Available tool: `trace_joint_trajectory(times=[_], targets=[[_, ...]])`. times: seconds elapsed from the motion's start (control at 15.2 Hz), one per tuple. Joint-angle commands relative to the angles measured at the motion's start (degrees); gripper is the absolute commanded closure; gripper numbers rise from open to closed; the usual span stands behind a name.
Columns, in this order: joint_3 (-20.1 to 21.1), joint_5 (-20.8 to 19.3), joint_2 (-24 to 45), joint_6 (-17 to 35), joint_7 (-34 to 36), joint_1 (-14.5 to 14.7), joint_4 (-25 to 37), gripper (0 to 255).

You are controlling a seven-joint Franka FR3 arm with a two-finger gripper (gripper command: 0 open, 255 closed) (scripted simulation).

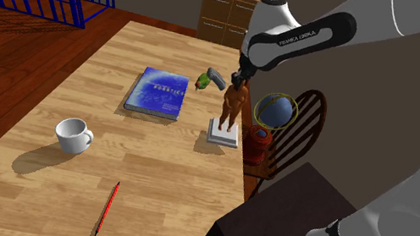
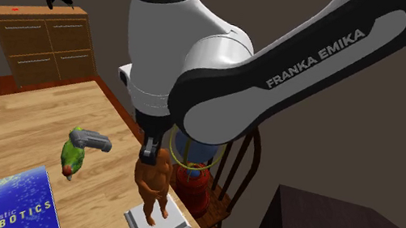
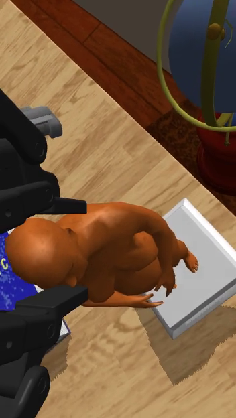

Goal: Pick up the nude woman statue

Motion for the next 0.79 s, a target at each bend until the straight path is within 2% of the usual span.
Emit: trace_joint_trajectory(times=[0.0,0.73], targets=[[0.07,0.34,-0.83,-1.24,-0.48,-0.05,0.55,255],[0.40,1.85,-4.70,-8.25,-2.46,-0.01,3.83,255]])
